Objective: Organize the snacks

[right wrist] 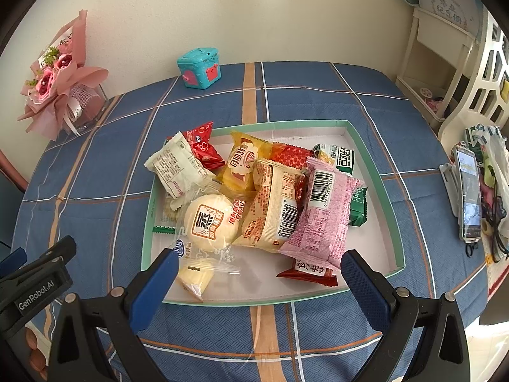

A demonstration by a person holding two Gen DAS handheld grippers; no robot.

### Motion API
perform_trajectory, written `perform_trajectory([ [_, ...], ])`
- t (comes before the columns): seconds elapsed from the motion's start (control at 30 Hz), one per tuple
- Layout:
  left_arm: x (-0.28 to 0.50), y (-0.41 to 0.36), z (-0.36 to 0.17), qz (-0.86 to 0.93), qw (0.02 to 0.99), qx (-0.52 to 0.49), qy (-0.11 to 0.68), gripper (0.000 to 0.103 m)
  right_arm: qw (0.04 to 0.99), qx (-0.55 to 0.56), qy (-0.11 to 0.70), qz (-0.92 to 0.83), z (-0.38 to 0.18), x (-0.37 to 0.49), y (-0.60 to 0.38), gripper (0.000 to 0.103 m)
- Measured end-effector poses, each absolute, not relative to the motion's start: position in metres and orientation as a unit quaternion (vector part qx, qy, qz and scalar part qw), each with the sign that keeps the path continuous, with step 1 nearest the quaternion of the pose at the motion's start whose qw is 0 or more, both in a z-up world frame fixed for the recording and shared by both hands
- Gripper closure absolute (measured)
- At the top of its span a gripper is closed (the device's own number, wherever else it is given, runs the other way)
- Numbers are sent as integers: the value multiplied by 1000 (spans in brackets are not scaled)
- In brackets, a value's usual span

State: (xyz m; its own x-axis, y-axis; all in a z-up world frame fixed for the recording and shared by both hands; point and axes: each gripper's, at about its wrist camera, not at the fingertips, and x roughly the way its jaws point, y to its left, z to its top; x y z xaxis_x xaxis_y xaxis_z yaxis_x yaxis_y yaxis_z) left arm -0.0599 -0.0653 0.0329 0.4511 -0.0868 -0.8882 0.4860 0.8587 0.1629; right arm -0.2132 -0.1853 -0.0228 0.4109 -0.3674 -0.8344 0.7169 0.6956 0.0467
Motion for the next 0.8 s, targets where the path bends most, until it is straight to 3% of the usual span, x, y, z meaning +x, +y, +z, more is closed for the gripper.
perform_trajectory([
  [0.8, -60, -65, 36, -172, 831, 193, 493, 2, 814, 204, 431, -331, -23, -214, -187, 0],
])
